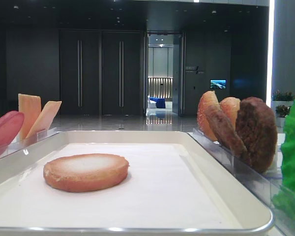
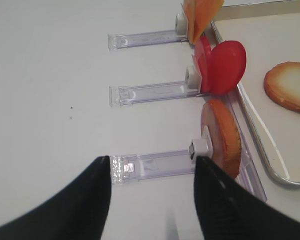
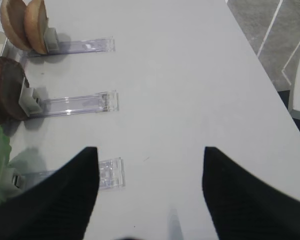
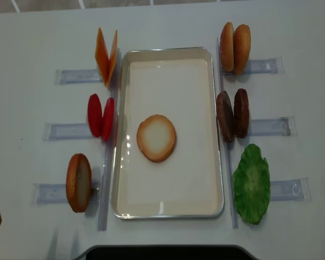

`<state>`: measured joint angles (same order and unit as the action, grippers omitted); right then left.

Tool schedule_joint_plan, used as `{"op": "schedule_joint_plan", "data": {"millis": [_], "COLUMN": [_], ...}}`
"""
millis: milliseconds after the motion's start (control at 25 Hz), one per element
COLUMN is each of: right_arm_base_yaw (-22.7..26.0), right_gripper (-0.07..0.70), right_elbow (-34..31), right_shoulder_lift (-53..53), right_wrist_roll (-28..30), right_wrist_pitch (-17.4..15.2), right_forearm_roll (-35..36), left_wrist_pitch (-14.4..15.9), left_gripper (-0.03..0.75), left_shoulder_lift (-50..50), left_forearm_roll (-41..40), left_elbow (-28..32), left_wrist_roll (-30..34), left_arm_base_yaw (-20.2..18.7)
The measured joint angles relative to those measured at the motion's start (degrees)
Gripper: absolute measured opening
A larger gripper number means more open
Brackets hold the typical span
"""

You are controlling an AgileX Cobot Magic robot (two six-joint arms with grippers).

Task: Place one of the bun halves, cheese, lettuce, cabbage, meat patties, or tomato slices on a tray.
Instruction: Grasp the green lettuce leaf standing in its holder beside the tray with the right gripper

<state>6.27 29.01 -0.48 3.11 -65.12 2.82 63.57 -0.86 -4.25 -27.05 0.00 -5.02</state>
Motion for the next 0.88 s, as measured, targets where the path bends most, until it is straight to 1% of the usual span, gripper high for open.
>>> {"op": "schedule_joint_plan", "data": {"millis": [880], "right_arm_base_yaw": [0.0], "right_gripper": [0.429], "right_elbow": [0.0], "right_shoulder_lift": [0.0], "right_wrist_roll": [0.0], "right_wrist_pitch": [0.0], "right_forearm_roll": [0.0], "left_wrist_pitch": [0.0], "left_gripper": [0.408], "left_shoulder_lift": [0.0], "left_forearm_roll": [0.0], "left_elbow": [0.0], "left_wrist_roll": [0.0], "left_arm_base_yaw": [0.0]}}
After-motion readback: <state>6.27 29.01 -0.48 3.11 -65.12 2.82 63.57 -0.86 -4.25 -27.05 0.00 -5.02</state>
